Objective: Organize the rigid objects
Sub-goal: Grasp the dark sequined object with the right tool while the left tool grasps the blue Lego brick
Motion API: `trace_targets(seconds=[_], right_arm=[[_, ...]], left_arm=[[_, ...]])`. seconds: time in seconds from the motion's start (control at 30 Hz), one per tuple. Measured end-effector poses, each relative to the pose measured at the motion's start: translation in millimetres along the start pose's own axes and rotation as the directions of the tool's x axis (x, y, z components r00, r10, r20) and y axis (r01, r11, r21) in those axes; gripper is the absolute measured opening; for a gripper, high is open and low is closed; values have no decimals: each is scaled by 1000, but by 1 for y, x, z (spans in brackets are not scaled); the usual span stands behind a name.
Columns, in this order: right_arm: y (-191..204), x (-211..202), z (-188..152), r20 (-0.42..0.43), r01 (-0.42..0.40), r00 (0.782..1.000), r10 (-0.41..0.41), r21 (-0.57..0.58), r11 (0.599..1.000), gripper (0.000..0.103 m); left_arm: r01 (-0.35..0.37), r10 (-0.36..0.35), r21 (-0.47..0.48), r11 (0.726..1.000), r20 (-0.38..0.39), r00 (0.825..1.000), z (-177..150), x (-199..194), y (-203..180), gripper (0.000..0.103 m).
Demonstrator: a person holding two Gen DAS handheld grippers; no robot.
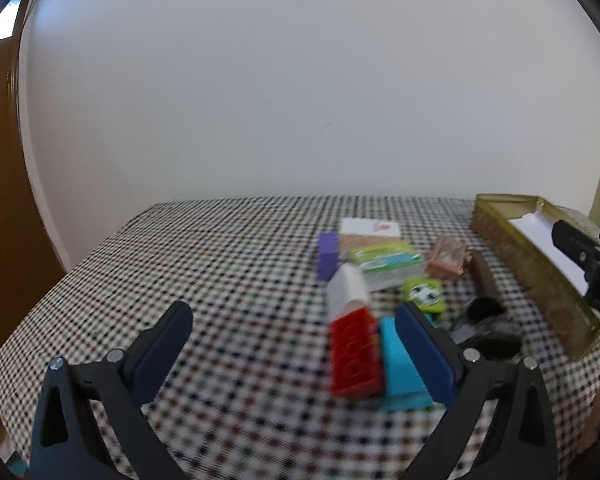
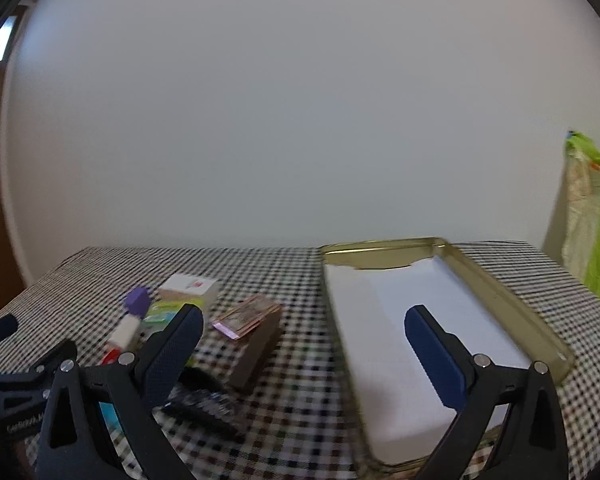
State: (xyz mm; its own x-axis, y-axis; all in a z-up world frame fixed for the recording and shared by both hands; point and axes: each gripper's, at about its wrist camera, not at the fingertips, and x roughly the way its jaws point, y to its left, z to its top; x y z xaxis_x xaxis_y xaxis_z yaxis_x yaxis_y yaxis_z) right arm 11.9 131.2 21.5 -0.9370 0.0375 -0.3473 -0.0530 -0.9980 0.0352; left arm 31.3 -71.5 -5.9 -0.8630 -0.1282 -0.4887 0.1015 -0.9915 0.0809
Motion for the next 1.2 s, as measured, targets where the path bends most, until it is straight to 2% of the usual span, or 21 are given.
trace_targets(seconds=[0.07, 0.1, 0.2, 0.23, 0.33, 0.47, 0.53, 0.63, 0.73, 0.83, 0.9, 1.03, 1.1, 1.13, 1.17, 1.2], right_arm=[[7, 1, -2, -27, -57, 998, 57, -10, 998, 100], [9, 2, -2, -43, -83, 996, 82, -12, 996, 95], [21, 9, -6, -120, -157, 981, 151, -40, 987, 70], [25, 12, -8, -146, -174, 975, 165, -57, 983, 65], [41, 17, -15, -229, -255, 947, 225, -114, 960, 64], [53, 33, -19, -324, -308, 916, 238, -186, 933, 64], [54, 37, -24, -395, -354, 883, 254, -205, 912, 64], [60, 47, -29, -443, -361, 867, 227, -247, 899, 64], [55, 55, -25, -467, -384, 849, 249, -221, 896, 64], [52, 56, -24, -490, -417, 830, 265, -229, 880, 64], [54, 52, -27, -508, -444, 818, 272, -255, 859, 64], [62, 42, -34, -560, -501, 786, 262, -330, 800, 64], [64, 45, -38, -560, -481, 797, 226, -362, 798, 64], [61, 45, -36, -557, -483, 797, 235, -354, 801, 63], [59, 48, -35, -565, -491, 788, 245, -336, 803, 62], [57, 51, -35, -570, -502, 779, 262, -317, 804, 53]], left_arm=[[-11, 11, 4, 1000, -17, 1000, -2, 2, 7, 102], [-20, 20, 8, 1000, -32, 999, -3, 4, 11, 102], [-1, 1, 1, 1000, -55, 998, -7, 4, 18, 102], [7, -7, 2, 1000, -69, 998, -8, 5, 19, 102], [36, -35, 1, 999, -99, 994, -11, 6, 18, 102], [87, -84, 17, 996, -124, 989, -13, 3, 15, 102], [95, -90, 25, 995, -138, 986, -15, 3, 13, 102], [133, -128, 18, 991, -175, 976, -19, 4, 9, 102], [185, -178, 8, 983, -222, 959, -25, 5, 1, 100], [220, -209, 21, 975, -234, 950, -26, 2, -8, 97], [255, -245, 14, 967, -234, 941, -27, -3, -12, 97], [337, -330, -21, 941, -258, 908, -26, -4, -23, 95], [312, -301, -3, 950, -268, 915, -26, 1, -29, 93], [306, -296, -3, 952, -271, 916, -29, 4, -32, 93], [309, -301, -14, 951, -282, 911, -30, 6, -32, 93], [321, -315, -25, 947, -289, 904, -31, 9, -33, 93]])
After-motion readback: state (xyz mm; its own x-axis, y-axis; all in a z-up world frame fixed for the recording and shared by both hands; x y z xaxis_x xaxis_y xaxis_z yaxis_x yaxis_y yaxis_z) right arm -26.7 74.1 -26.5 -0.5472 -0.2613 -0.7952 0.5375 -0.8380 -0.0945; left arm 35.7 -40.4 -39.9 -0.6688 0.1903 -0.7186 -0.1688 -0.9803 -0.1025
